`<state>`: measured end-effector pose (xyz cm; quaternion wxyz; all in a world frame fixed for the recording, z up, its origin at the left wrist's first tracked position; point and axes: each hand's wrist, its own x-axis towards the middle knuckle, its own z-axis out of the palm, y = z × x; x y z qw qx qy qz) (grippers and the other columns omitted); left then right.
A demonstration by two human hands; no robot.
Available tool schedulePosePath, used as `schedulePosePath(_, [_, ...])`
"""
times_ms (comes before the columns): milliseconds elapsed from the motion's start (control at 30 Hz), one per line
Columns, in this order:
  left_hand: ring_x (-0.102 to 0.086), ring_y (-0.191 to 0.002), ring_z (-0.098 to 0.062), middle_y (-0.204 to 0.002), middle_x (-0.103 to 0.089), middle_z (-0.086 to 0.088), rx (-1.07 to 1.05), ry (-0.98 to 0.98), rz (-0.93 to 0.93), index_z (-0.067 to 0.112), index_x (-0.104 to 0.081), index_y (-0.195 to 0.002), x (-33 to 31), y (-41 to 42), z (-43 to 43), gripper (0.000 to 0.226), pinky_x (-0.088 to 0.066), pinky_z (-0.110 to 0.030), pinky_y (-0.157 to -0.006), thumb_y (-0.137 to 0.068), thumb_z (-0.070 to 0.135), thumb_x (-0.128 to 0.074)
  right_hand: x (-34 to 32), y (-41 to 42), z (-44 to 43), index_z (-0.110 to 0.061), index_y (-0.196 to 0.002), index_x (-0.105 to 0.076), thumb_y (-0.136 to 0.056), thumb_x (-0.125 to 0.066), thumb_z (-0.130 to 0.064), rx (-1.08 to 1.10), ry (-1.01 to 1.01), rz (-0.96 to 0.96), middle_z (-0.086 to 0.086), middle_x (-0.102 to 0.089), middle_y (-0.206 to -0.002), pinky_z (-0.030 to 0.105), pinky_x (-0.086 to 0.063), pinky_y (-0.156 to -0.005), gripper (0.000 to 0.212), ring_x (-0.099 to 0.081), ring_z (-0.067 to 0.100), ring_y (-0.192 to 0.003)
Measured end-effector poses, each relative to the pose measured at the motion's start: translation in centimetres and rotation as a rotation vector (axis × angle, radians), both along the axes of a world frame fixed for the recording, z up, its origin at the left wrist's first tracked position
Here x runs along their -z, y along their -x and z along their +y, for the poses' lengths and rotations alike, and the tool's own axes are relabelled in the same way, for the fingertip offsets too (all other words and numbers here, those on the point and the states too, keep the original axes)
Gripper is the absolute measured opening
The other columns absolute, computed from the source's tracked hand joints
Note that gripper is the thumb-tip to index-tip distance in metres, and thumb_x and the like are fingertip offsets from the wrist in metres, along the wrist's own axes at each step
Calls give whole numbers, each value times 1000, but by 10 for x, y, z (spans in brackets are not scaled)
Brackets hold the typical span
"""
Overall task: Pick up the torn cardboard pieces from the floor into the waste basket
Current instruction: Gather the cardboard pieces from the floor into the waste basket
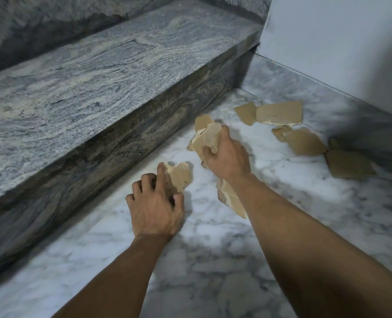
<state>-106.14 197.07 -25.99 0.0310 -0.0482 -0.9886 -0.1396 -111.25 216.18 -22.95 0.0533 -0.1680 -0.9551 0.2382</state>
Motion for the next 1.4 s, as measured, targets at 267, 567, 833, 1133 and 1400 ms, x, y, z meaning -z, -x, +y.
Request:
schedulePosePath(267, [-59,-92,-38,-111,-57,-10,22,-162,28,24,-47,-117,-5,6,1,29,-45,-41,-67,-96,43,-51,-25,-84,45,-21,-112,-53,-96,-62,-22,333,467,221,-9,-62,-93,13,-46,-59,19,-66,2,-82])
schedulePosePath(567, [-48,-72,-29,-88,-64,-4,258,-262,-65,28,-51,-100,-21,-12,27,15,-35,-34,-62,-95,40,-57,-38,-182,84,-29,-113,-60,-88,-59,-24,435,472,165,-8,-68,-98,24,-53,-68,25,-66,16,-87])
schedulePosePath(833, [-59,-74,-29,-75,-64,3,516,-476,-96,32,-51,-93,-102,-78,112,17,-40,-34,-61,-89,45,-61,-132,-287,124,-33,-133,-49,-88,-63,-20,497,211,176,0,-68,-105,39,-55,-86,49,-65,27,-100])
schedulePosePath(1133, [-67,-100,-27,-102,-76,-1,915,-758,45,41,-60,-132,-273,-230,241,42,-42,-30,-75,-90,44,-60,-312,-469,165,-60,-153,1,-91,-58,-13,601,-92,276,18,-72,-95,52,-57,-53,97,-62,26,-52])
schedulePosePath(1400, [-65,-98,-10,-120,-73,6,1052,-1102,-83,36,-65,-132,-348,-403,316,43,-49,-27,-91,-92,49,-53,-377,-615,187,-46,-152,-32,-93,-61,-9,875,-93,680,-7,-47,-149,20,-53,-54,75,-67,10,-81])
